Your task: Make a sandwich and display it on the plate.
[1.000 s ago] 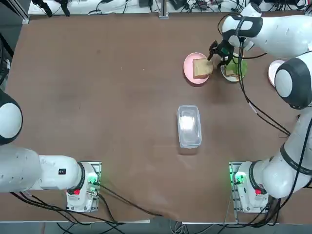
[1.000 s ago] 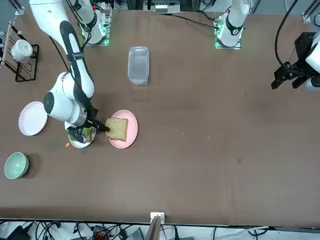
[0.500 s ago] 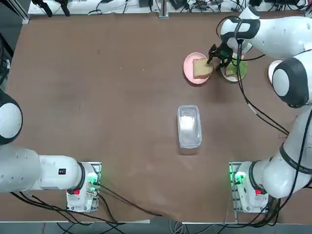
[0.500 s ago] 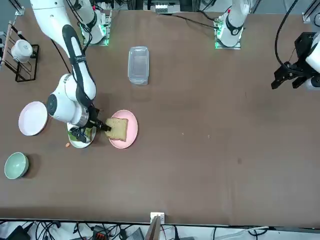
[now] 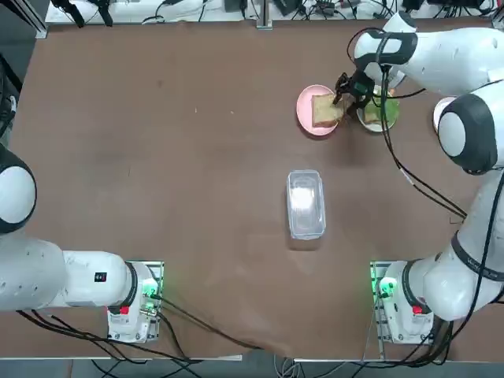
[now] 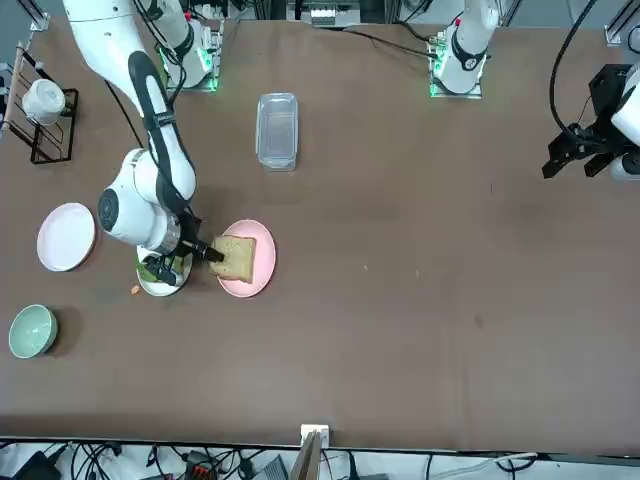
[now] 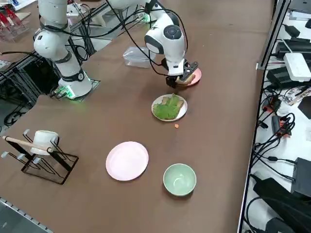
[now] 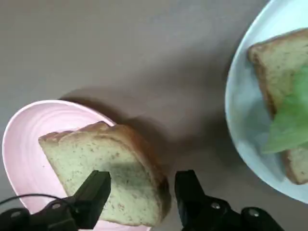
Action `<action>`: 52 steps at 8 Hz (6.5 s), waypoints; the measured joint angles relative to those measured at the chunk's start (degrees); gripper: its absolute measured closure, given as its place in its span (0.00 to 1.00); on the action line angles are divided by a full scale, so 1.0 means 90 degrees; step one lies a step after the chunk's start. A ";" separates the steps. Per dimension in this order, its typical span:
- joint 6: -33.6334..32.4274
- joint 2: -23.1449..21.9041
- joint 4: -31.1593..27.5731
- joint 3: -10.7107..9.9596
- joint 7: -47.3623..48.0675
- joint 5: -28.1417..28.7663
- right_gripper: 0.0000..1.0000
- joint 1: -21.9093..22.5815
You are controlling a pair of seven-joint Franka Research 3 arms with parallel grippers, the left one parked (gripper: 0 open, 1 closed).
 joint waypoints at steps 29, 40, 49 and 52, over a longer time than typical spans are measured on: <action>-0.2907 -0.0510 0.0757 -0.0335 -0.4250 0.1311 0.91 -0.2889; -0.3270 0.0129 0.0827 -0.0323 -0.5134 0.1608 0.91 -0.3435; -0.3271 0.0235 0.0957 -0.0316 -0.5224 0.1611 0.13 -0.3565; -0.3270 0.0224 0.1588 -0.0318 -0.5238 0.0720 0.00 -0.3581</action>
